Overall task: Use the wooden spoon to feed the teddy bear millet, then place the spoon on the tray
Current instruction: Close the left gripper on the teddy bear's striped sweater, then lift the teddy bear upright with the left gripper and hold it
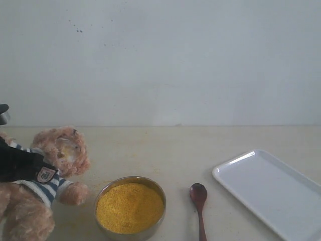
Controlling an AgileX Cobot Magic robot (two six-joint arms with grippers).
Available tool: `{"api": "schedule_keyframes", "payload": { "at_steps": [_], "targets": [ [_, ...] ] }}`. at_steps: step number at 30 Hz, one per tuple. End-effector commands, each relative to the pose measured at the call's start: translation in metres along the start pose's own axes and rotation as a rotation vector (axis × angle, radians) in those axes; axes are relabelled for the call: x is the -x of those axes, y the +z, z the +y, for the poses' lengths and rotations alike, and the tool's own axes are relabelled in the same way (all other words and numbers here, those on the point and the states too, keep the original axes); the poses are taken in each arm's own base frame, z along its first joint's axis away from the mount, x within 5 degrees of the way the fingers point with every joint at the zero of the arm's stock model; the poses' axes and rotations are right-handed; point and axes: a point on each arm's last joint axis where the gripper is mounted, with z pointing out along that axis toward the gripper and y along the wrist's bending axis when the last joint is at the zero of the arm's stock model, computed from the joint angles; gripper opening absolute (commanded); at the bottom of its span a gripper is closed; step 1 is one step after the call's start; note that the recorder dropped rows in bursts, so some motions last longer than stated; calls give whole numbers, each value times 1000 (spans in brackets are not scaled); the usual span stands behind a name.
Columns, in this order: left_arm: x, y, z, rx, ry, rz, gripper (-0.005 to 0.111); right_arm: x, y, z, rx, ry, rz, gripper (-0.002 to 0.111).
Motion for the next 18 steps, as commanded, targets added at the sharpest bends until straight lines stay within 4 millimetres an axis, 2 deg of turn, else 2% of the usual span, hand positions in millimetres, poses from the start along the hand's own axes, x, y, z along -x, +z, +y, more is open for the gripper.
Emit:
{"api": "schedule_keyframes", "payload": {
  "at_steps": [1, 12, 18],
  "targets": [
    [2, -4, -1, -1, -9, -26, 4, 2, 0, 0, -1, -2, -17, 0],
    [3, -4, -1, 2, -9, -34, 4, 2, 0, 0, -1, -2, -17, 0],
    [11, -5, 2, 34, -10, -111, 4, 2, 0, 0, -1, -5, -17, 0]
  ]
}}
